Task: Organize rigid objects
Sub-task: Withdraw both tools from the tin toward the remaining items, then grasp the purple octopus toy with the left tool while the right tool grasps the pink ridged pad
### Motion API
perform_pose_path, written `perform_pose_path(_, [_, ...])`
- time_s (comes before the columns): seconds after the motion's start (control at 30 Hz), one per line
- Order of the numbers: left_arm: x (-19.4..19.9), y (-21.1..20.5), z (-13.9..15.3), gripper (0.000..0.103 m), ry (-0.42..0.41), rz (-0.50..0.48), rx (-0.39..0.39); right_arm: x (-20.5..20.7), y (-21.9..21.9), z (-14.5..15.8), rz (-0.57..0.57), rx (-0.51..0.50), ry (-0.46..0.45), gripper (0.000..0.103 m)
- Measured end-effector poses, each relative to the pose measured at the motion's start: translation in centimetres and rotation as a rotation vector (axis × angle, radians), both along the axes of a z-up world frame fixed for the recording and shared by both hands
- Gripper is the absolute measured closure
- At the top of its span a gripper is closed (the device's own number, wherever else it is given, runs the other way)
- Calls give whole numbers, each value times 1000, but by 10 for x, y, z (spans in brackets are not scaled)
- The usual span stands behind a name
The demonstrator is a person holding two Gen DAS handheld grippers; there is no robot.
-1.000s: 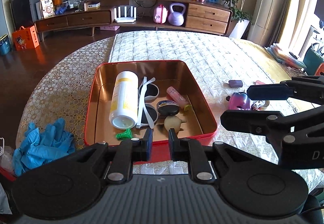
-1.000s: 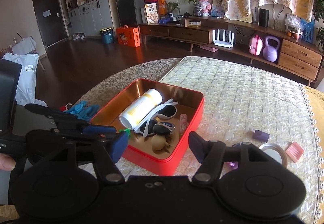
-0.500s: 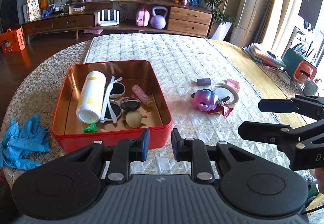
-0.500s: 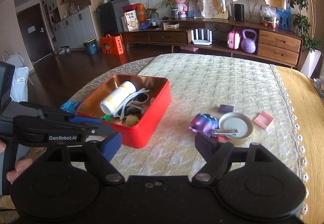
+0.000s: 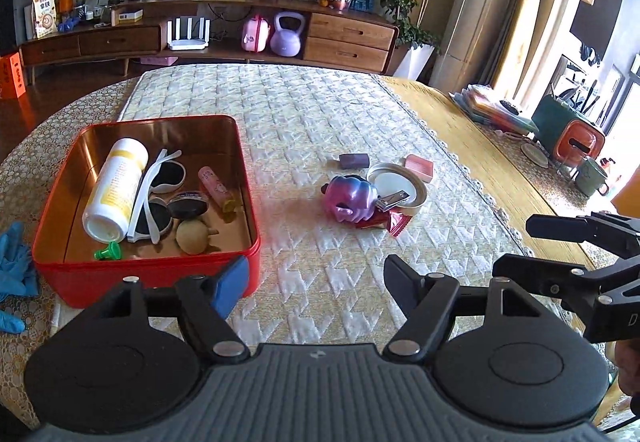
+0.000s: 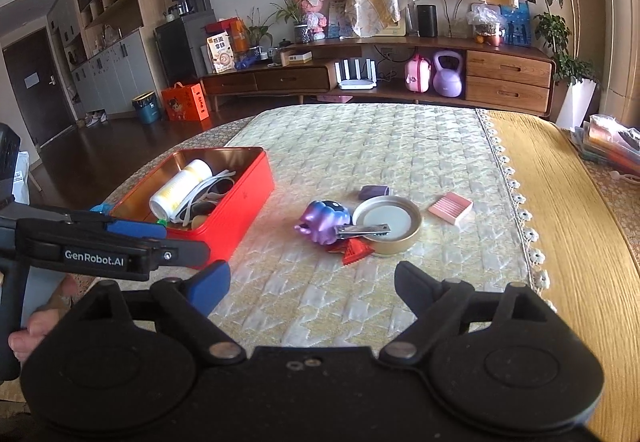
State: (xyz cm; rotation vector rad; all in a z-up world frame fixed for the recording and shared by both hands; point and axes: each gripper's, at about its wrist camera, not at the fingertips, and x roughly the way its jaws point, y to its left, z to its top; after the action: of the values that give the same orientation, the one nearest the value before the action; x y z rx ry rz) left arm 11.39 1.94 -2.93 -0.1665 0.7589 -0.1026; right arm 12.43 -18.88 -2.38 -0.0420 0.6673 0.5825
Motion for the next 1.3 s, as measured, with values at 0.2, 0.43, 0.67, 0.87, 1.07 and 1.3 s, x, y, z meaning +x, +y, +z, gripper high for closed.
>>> perform_pose_path(0.2, [19, -12, 0, 22, -14, 8, 1, 11, -17, -6, -26, -6, 3, 13])
perform_pose_path(0.43, [51, -25, -9, 22, -12, 5, 10, 28, -30, -15, -45, -16, 2, 5])
perform_pose_path(0.67, [82, -37, -25, 22, 18, 10, 58, 53, -44, -25, -73, -26, 15, 5])
perform_pose_path(0.87, [105, -41, -34, 22, 20, 22, 89, 81, -55, -31, -118, -32, 17, 5])
perform_pose_path(1.07, [122, -46, -41, 22, 22, 12, 97, 101, -57, -37, -127, -33, 25, 5])
perform_pose_path(1.3, [135, -49, -50, 22, 43, 12, 85, 138, -51, -47, -149, -56, 28, 8])
